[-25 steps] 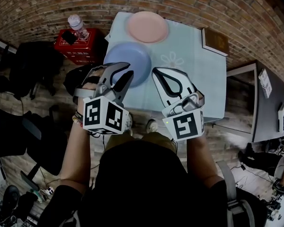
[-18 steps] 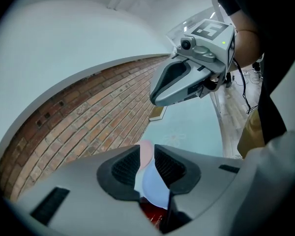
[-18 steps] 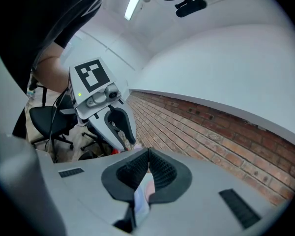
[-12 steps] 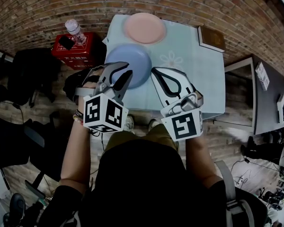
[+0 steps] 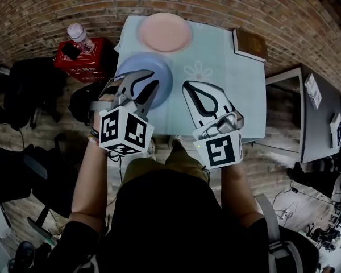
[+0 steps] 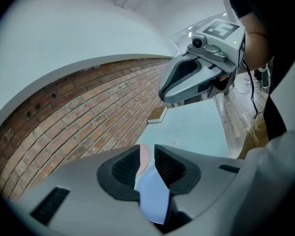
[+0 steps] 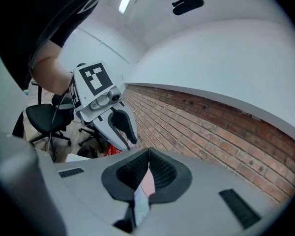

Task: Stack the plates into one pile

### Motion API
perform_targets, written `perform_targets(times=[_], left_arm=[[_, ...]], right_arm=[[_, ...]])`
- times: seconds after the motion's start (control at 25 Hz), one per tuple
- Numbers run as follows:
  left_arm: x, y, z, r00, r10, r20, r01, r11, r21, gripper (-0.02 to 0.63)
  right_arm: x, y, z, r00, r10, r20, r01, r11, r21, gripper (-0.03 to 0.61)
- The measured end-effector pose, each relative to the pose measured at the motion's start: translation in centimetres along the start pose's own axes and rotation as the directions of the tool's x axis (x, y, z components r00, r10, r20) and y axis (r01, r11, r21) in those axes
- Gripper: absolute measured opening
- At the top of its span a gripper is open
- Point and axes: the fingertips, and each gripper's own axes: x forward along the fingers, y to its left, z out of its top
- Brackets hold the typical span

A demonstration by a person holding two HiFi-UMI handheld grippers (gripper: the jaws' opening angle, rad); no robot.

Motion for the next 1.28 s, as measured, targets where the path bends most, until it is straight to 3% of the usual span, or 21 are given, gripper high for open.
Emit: perform_targets(times=[0.32,0.72,0.8,0.92,1.04,1.12,1.28], left_arm=[[7.9,0.6,0.3,0.996,-0.01,-0.094,0.008,1.0,-0.021,0.103],[19.3,1.6,-1.5,0.974,-0.002,-0.225,-0.007,0.999,-0.037,0.103],[21.1,1.3,-1.6,0.972,-0.022,-0.233,0.012,0.999,-0.042,0.103],[23.6,1.4,-2.0,0.969,-0.041,-0.243,0.03,0.998,-0.053,0.103],[25.6,1.7,-3.0,0.964,-0.053,-0.26,0.036,0.997,-0.068,0.103],[26.6,1.6,-4.1,0.957,-0.056,-0.283,0.037,0.997,-0.075,0.103],[28.5,1.7,-6.0,0.943,-0.065,-0.327,0.043,0.996,-0.076,0.103]], right_arm=[[2.0,-4.8,-5.4,0.997,0.071,0.012,-0.071,0.997,0.018,0.035],[5.3,-9.7,-14.1,0.986,0.168,0.016,-0.169,0.984,0.06,0.035],[5.9,-9.1,-14.5,0.97,0.235,0.068,-0.238,0.971,0.038,0.035],[5.4,-7.4,-14.9,0.916,0.376,0.14,-0.377,0.926,-0.018,0.035],[4.8,-6.7,-17.1,0.872,0.47,0.14,-0.462,0.883,-0.086,0.035],[5.8,-7.5,-19.1,0.879,0.464,0.111,-0.462,0.886,-0.044,0.035],[9.5,-10.2,-22.4,0.918,0.396,0.034,-0.396,0.905,0.152,0.035]])
